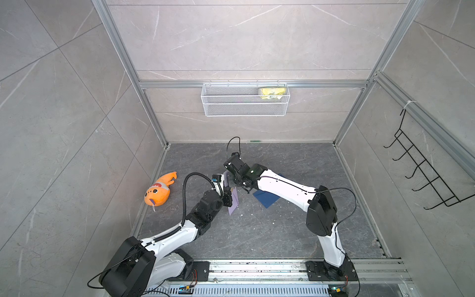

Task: Open the envelope
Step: Open the envelope flap on the envelope.

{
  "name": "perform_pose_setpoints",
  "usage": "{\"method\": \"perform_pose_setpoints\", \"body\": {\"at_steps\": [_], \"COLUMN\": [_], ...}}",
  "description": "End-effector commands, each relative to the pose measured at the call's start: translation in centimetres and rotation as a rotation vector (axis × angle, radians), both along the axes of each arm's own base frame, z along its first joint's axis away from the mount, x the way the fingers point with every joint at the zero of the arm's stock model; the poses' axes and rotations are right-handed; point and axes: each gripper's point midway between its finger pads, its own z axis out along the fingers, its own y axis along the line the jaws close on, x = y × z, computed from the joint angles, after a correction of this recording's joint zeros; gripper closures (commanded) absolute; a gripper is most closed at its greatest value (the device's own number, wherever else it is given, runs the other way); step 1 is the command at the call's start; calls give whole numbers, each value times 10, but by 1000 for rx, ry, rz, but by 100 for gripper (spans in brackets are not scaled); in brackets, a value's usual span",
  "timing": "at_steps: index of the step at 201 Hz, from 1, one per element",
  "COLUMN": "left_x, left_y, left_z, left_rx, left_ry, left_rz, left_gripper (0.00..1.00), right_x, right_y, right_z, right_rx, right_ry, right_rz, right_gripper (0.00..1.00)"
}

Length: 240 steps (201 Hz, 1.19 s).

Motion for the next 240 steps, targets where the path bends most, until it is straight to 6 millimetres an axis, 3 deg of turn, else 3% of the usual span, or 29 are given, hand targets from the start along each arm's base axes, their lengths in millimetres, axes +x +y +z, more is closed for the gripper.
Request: {"method": "perform_pose_setpoints", "body": {"at_steps": [1, 13, 42, 57, 106, 176, 240], "left_x": [7, 7, 14, 17, 21, 31, 34], "left_y": [1, 0, -3, -6, -3, -9, -11], "left_z": [33, 34, 40, 44, 46, 31, 33], "left_rx": [-48, -53, -90, -111, -127, -102, -100], "left_ry": [-106, -107, -114, -114, -128, -140, -164], "left_rz": [20, 19, 31, 33, 62, 82, 85], "left_gripper": [100, 100, 100, 100, 100, 100, 100], "right_x": [2, 0, -2, 1, 6, 4, 1], "right_y": [-18, -17, -8, -5, -2, -3, -4], "right_z": [-1, -1, 2, 5, 4, -10, -17], "right_rx": [-46, -30, 36, 55, 49, 29, -33], "right_ry": [5, 17, 58, 58, 81, 158, 263], "right_rz": [-13, -16, -40, -57, -102, -171, -267], "right_gripper": [97, 94, 61, 52, 57, 66, 67]}}
